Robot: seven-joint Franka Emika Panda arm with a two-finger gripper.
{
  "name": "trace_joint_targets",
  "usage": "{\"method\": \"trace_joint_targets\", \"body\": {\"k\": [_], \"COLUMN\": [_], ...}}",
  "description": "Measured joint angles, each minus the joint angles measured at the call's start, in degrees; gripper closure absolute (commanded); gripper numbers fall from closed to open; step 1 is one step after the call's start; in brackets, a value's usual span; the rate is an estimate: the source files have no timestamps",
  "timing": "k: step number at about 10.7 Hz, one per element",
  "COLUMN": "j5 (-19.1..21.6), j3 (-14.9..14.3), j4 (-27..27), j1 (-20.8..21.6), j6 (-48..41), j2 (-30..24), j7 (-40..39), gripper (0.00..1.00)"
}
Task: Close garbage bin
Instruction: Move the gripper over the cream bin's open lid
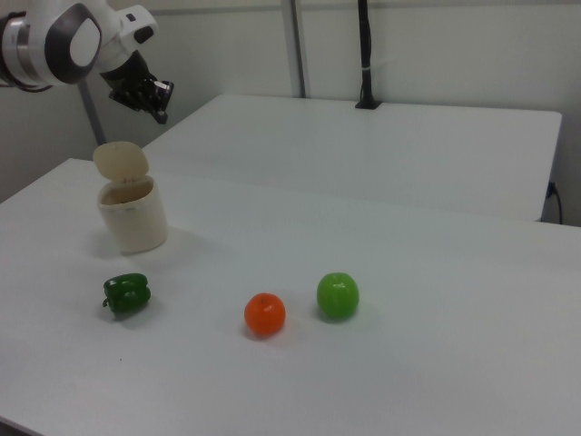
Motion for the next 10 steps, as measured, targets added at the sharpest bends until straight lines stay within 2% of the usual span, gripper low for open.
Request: {"method": "trace_joint_targets", "body": {"k": [3,10], "j5": [1.2,1.2], "j3": [0.0,0.1], "j4": [0.2,0.3], "j1": [3.8,12.7], "j6": [10.3,22.8], "j2": [3.5,10.2], "j7": [0.0,0.0], "gripper": [1.0,1.0]}}
